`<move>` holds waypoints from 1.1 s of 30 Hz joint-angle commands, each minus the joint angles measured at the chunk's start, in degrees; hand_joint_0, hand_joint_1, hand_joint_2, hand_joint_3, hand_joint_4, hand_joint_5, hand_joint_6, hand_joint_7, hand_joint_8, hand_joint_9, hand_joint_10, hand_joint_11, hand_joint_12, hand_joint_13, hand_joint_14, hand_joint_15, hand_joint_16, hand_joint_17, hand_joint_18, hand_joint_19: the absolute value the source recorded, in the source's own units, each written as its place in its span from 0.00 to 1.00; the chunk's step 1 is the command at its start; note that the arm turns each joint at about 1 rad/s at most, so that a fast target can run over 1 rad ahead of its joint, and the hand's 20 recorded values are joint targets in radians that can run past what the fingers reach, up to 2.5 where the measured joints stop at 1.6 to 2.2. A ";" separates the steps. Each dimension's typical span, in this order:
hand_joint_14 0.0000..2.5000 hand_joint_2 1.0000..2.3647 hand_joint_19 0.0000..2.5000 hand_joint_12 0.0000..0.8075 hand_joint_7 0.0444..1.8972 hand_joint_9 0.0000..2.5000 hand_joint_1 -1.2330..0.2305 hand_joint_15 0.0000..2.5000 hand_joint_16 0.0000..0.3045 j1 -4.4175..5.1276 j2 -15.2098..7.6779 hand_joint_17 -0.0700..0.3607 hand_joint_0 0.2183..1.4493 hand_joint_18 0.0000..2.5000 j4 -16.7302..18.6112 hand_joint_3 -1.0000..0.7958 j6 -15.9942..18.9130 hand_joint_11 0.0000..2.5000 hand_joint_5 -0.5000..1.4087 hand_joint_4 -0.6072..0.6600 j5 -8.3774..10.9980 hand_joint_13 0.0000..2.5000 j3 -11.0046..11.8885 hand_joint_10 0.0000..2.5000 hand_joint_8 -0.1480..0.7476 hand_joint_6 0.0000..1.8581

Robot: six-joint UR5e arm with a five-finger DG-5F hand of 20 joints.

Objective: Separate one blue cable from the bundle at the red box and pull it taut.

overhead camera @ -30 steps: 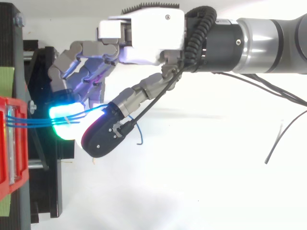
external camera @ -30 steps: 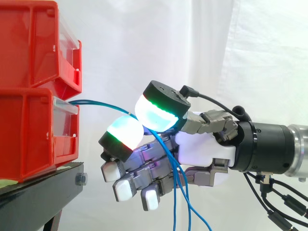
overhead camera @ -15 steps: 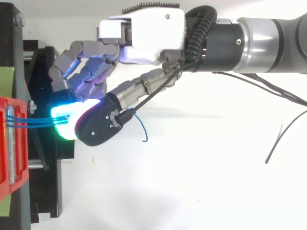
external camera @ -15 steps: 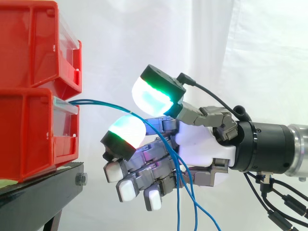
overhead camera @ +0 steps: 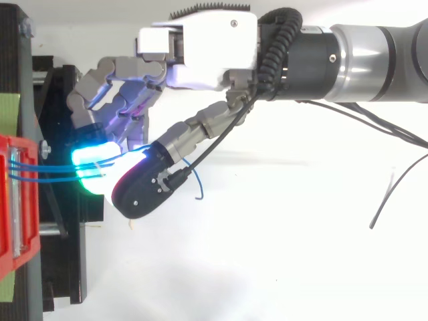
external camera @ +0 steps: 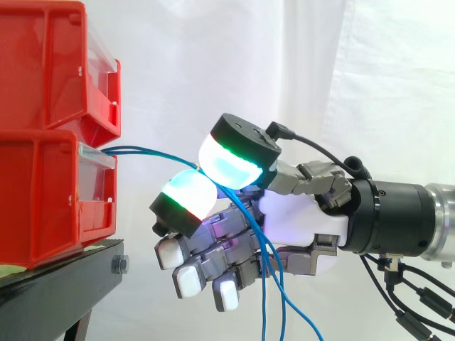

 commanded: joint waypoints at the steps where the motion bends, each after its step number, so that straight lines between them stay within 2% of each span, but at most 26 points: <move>1: 0.01 0.00 0.24 0.49 0.55 0.32 0.22 0.20 0.16 0.01 0.05 0.42 0.45 0.37 0.00 0.28 0.00 0.28 0.17 0.54 0.00 0.33 0.01 0.01 0.57 0.48; 9: 0.01 0.00 0.24 0.48 0.57 0.33 0.19 0.20 0.17 0.10 0.05 0.43 0.43 0.38 0.00 0.28 0.00 0.29 0.17 0.59 0.00 0.34 0.01 0.01 0.56 0.49; 12: 0.01 0.00 0.25 0.48 0.56 0.34 0.20 0.20 0.17 0.10 0.05 0.43 0.36 0.39 0.09 0.28 0.00 0.29 0.17 0.61 0.00 0.34 0.01 0.01 0.57 0.49; 16: 0.01 0.00 0.25 0.49 0.58 0.35 0.20 0.21 0.17 0.10 0.05 0.43 0.34 0.39 0.09 0.28 0.00 0.29 0.18 0.61 0.00 0.35 0.01 0.01 0.58 0.48; 20: 0.01 0.00 0.26 0.49 0.57 0.36 0.27 0.21 0.17 0.10 0.05 0.43 0.31 0.40 0.00 0.28 0.00 0.30 0.18 0.61 0.00 0.36 0.10 0.01 0.58 0.48; 30: 0.01 0.00 0.26 0.54 0.57 0.37 0.32 0.21 0.19 0.63 -0.04 0.47 0.20 0.42 -0.18 0.28 0.00 0.29 0.18 0.64 0.18 0.37 0.10 0.01 0.62 0.47; 33: 0.01 0.00 0.26 0.55 0.56 0.37 0.37 0.21 0.20 0.72 0.05 0.48 0.18 0.43 -0.26 0.28 0.00 0.29 0.18 0.65 0.18 0.37 0.19 0.01 0.63 0.46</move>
